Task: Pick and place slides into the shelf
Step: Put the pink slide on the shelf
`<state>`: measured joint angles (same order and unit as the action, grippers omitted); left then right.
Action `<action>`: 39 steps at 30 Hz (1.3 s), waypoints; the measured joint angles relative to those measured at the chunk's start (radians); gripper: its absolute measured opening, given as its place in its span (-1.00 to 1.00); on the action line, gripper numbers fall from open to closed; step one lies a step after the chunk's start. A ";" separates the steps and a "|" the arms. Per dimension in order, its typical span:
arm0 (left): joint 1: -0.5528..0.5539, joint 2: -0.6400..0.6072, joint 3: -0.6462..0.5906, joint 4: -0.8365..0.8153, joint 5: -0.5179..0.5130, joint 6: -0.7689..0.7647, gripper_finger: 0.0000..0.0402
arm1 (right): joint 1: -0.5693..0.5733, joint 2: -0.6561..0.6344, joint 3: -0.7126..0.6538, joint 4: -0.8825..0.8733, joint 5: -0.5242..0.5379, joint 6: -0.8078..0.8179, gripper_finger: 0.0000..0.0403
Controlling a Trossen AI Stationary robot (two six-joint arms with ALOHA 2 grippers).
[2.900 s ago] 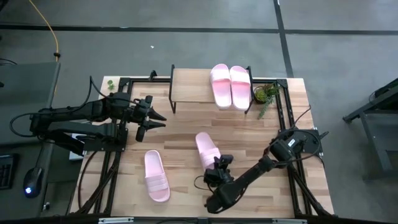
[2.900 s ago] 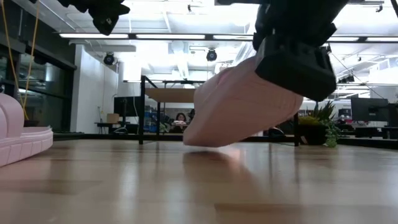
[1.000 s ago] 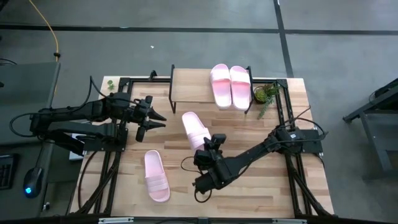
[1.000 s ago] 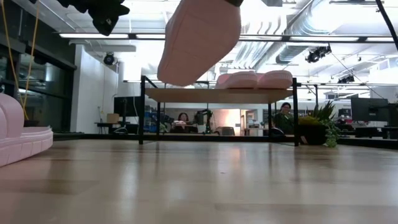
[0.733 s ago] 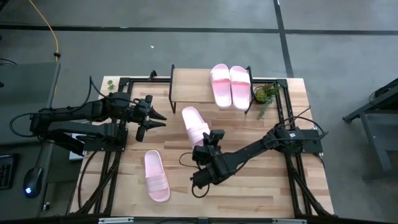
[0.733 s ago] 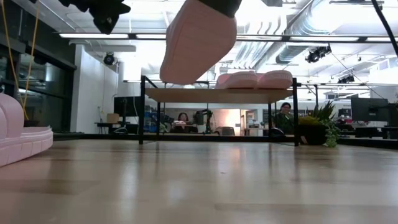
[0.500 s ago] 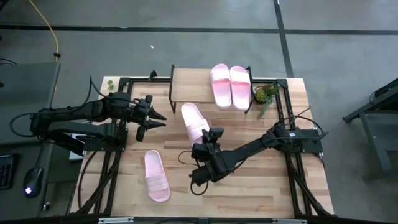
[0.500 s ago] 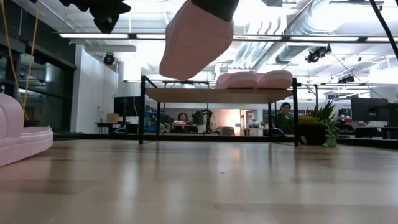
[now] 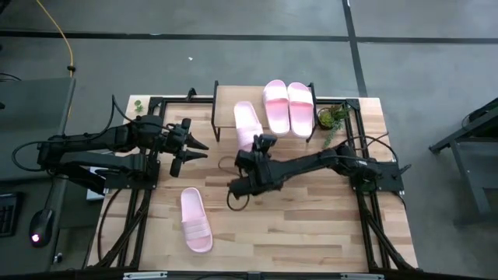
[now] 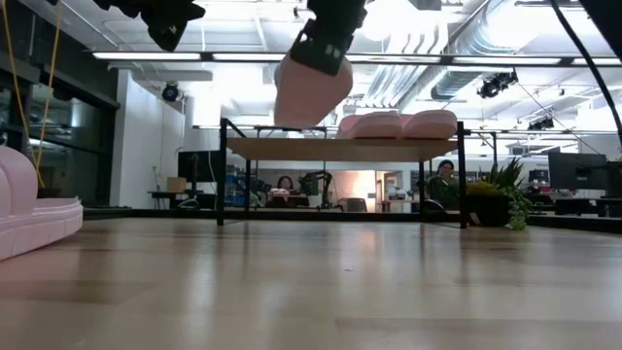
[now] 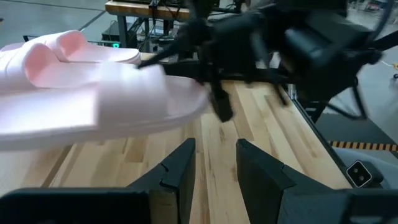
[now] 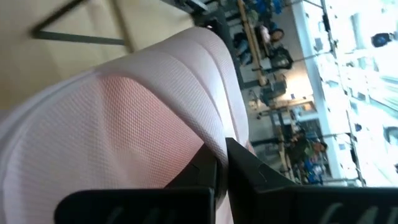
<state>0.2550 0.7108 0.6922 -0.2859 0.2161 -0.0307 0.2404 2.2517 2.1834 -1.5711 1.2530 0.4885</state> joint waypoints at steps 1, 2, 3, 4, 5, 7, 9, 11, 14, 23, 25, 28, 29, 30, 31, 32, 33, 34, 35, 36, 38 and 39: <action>0.000 0.000 0.000 0.001 0.000 0.000 -0.49 | -0.012 0.000 0.000 0.000 0.010 0.000 -1.00; 0.000 0.000 0.000 0.005 0.000 0.000 -0.49 | -0.023 0.000 0.000 0.000 0.017 0.000 -1.00; 0.000 -0.002 0.000 0.009 -0.002 0.003 -0.49 | -0.033 0.000 0.001 0.000 0.021 0.000 -1.00; 0.000 -0.005 0.000 0.012 -0.008 0.007 -0.49 | -0.042 0.000 0.001 0.000 0.020 0.000 -1.00; 0.000 -0.011 0.000 0.018 -0.020 0.015 -0.49 | -0.051 0.000 0.001 0.000 0.020 0.000 -1.00; 0.000 -0.026 0.000 0.040 -0.045 0.036 -0.49 | -0.066 0.000 0.001 0.000 0.018 0.000 -1.00; 0.000 -0.048 0.000 0.055 -0.072 0.053 -0.49 | -0.076 0.000 0.001 0.000 0.020 -0.002 -1.00; 0.000 -0.076 0.000 0.059 -0.112 0.061 -0.49 | -0.084 0.000 0.001 0.000 0.022 -0.012 -1.00; 0.000 -0.124 0.000 0.039 -0.160 0.061 -0.49 | -0.093 0.000 0.001 0.004 0.022 -0.019 -1.00; 0.000 -0.285 0.001 -0.077 -0.183 0.061 -0.49 | -0.127 0.000 0.001 0.037 0.029 -0.025 -1.00; 0.000 -0.312 0.001 -0.091 -0.183 0.058 -0.49 | -0.136 0.000 0.001 0.058 0.029 -0.045 -1.00; 0.000 -0.337 0.001 -0.105 -0.183 0.053 -0.49 | -0.148 0.000 0.001 0.110 0.029 -0.096 -1.00; 0.000 -0.340 0.001 -0.112 -0.183 0.053 -0.49 | -0.151 0.000 0.001 0.133 0.028 -0.117 -1.00; 0.000 -0.342 0.001 -0.119 -0.183 0.053 -0.49 | -0.153 0.000 0.001 0.157 0.026 -0.142 -1.00; 0.000 -0.342 0.001 -0.123 -0.183 0.053 -0.49 | -0.156 -0.001 0.001 0.181 0.021 -0.166 -1.00; 0.000 -0.342 0.001 -0.126 -0.184 0.053 -0.49 | -0.156 -0.001 0.001 0.207 0.018 -0.189 -1.00; 0.000 -0.342 0.001 -0.127 -0.184 0.053 -0.49 | -0.158 -0.001 0.001 0.227 0.015 -0.210 -1.00; 0.000 -0.341 0.001 -0.127 -0.184 0.054 -0.49 | -0.158 -0.001 0.001 0.245 0.014 -0.230 -1.00; 0.000 -0.340 0.001 -0.126 -0.184 0.057 -0.49 | -0.158 -0.001 0.001 0.261 0.014 -0.246 -1.00; 0.000 -0.340 0.001 -0.127 -0.184 0.060 -0.49 | -0.158 -0.001 0.001 0.276 0.014 -0.263 -1.00; 0.000 -0.339 0.001 -0.127 -0.184 0.061 -0.49 | -0.158 -0.001 0.001 0.301 0.013 -0.287 -1.00; 0.000 -0.339 0.001 -0.127 -0.184 0.061 -0.49 | -0.158 -0.001 0.001 0.308 0.012 -0.295 -1.00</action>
<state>0.2550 0.3714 0.6933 -0.4133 0.0319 0.0303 0.0826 2.2509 2.1841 -1.2626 1.2653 0.1933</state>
